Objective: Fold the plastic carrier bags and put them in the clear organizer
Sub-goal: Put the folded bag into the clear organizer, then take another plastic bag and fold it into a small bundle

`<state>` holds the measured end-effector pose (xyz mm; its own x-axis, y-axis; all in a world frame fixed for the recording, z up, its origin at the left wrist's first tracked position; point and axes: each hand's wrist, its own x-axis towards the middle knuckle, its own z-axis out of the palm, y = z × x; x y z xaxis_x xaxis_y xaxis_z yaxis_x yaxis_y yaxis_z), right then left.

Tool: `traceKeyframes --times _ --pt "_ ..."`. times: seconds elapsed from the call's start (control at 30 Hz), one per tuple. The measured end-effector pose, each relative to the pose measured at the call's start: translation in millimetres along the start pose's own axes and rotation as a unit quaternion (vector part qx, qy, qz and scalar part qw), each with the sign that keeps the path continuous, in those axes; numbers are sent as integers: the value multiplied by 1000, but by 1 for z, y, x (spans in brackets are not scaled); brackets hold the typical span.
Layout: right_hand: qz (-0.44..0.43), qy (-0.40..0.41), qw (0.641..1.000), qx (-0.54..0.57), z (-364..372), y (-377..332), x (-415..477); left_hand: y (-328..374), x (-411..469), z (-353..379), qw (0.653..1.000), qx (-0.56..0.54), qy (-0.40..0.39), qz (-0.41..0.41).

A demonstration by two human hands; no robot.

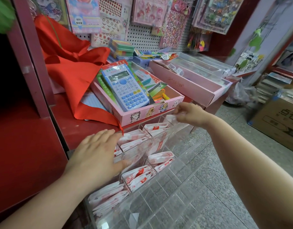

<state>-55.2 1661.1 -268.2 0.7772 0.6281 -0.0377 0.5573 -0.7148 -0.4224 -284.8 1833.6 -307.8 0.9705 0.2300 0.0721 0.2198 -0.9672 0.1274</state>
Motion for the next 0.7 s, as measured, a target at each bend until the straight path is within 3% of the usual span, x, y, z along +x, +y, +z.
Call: traceKeyframes --times 0.17,0.33,0.43,0.5,0.6,0.7 --pt "3 10 997 -70 1 -1 -3 2 0 -2 1000 7 -13 -7" --pt "21 115 992 -53 3 -6 -15 2 1 -1 1000 -7 1 1" --pt "16 172 984 30 -1 -17 -37 1 -1 -3 990 -110 81 -22" --pt "13 185 981 62 -2 -28 -55 0 -8 -4 966 -203 153 -47" --pt "-3 177 983 53 7 -50 -79 -7 -25 -6 933 -306 183 -42" --pt "-41 168 984 46 20 -79 -95 -31 -58 -13 941 -259 218 -17"
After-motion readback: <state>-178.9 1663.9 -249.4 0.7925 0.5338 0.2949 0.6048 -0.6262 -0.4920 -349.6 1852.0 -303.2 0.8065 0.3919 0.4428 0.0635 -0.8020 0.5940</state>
